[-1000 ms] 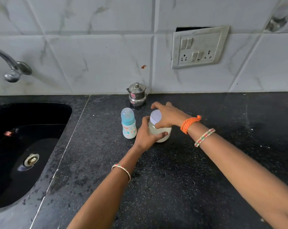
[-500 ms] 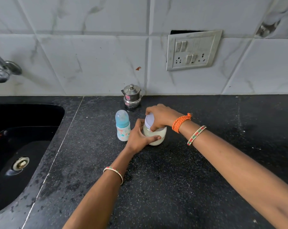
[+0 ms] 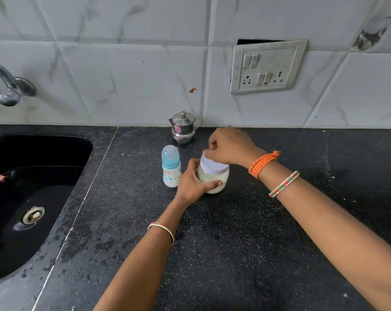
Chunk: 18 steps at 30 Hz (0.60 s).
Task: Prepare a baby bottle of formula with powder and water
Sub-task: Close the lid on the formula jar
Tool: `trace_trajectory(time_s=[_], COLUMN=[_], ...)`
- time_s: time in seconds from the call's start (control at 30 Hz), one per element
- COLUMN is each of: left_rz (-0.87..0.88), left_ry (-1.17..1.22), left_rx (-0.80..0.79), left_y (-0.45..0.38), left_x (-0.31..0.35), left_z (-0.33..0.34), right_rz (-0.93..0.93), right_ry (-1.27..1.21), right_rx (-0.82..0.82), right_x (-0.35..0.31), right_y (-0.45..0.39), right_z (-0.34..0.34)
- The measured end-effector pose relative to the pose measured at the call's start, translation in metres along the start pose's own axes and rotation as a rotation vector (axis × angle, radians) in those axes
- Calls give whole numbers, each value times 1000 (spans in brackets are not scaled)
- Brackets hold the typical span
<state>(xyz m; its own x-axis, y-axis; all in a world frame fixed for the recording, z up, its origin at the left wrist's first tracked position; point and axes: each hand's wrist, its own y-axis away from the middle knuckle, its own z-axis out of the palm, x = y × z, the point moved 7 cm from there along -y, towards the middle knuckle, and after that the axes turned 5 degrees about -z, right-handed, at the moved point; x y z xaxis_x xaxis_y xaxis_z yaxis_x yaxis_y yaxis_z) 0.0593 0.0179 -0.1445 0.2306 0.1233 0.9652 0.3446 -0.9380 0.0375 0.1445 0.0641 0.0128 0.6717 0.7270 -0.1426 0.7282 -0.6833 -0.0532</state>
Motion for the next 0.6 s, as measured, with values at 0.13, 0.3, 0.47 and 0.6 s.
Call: trace_trajectory(time_s=[0.13,0.3,0.47,0.6], left_rz=[-4,-10,-16,-17], left_ry=[14,12,18,4], left_rx=[-6,-17,-3,6], left_y=[0,0,0,1], left_x=[0,-1,-3,-4], left_z=[1,1,2,3], right_rz=[26,106,-66,-103], right_ry=[-87,63,2,-14], right_rx=[-354,-69,-445,-307], right_x=[6,19,18,23], right_y=[4,-5,3,0], right_z=[33,20,57,54])
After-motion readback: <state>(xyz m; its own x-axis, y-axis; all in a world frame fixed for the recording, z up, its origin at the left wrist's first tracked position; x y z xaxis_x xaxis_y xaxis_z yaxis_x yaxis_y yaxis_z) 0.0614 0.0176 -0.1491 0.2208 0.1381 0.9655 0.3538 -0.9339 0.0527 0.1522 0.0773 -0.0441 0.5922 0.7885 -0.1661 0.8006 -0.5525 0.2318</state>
